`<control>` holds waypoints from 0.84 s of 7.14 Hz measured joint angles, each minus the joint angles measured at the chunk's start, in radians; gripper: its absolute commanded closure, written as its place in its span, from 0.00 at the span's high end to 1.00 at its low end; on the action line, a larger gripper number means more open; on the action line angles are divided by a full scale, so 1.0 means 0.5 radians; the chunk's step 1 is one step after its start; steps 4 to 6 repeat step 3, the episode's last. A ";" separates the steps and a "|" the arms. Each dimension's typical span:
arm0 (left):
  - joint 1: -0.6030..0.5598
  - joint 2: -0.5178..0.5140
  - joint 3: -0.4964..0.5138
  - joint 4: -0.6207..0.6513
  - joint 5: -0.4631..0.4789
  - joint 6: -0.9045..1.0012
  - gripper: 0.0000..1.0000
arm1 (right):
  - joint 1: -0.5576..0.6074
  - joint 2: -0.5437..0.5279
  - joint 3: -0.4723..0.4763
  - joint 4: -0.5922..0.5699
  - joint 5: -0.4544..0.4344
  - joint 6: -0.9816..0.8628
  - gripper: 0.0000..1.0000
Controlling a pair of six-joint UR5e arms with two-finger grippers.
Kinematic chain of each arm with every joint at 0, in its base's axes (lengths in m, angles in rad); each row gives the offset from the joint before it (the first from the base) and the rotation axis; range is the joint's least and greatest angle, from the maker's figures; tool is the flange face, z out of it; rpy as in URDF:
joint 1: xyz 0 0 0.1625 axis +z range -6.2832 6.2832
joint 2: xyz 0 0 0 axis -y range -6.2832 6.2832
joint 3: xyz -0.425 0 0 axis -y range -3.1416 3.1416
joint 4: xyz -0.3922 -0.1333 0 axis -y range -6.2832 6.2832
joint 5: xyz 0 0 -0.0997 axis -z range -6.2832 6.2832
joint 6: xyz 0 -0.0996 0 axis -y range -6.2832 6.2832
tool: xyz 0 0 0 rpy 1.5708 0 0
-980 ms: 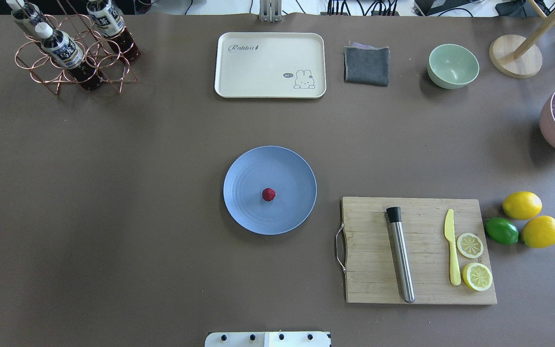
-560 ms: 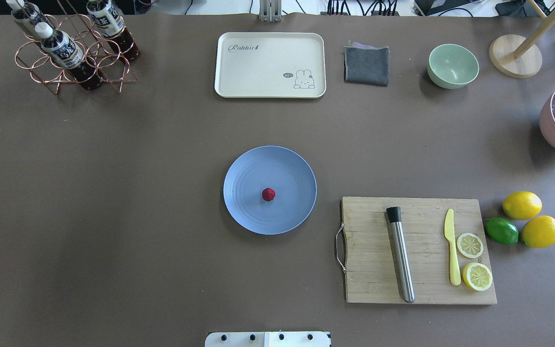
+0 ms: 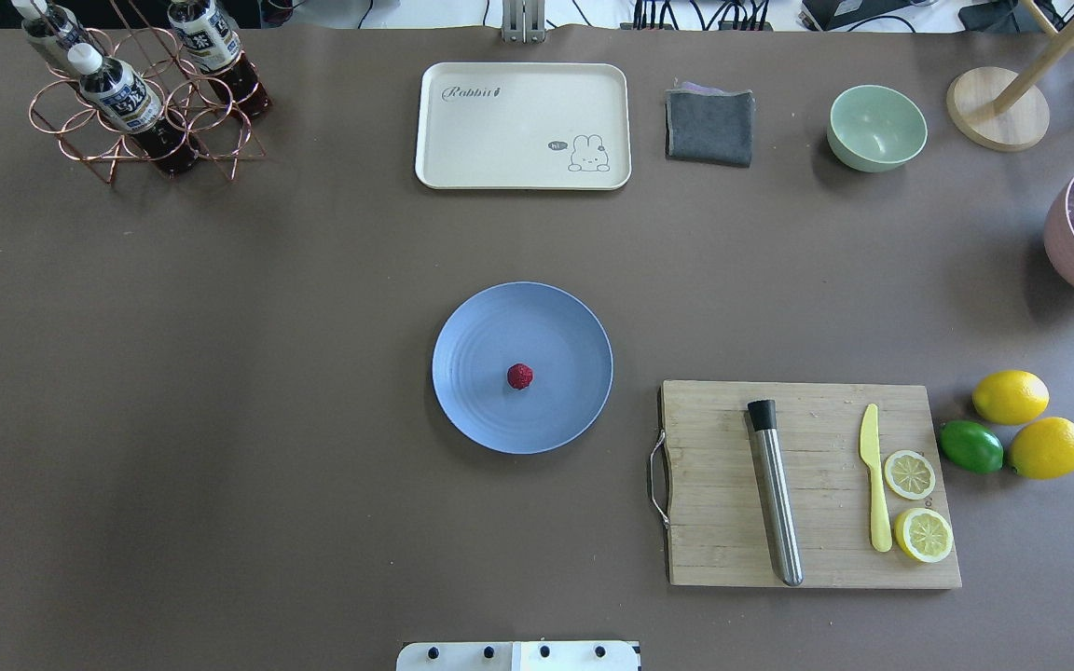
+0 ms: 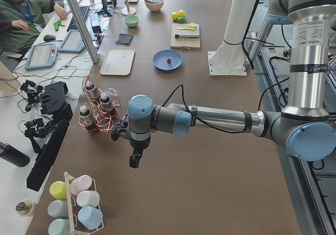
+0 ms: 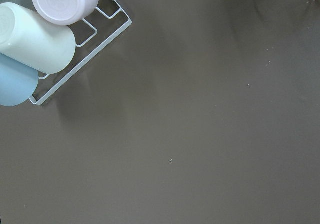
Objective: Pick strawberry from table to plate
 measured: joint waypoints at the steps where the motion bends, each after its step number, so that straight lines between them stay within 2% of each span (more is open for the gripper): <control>1: -0.001 0.001 -0.001 0.000 0.000 0.000 0.98 | 0.000 0.001 0.002 0.001 0.006 0.000 1.00; 6: -0.006 0.004 -0.002 0.002 0.000 0.000 0.98 | 0.000 0.001 0.003 0.001 0.016 -0.002 1.00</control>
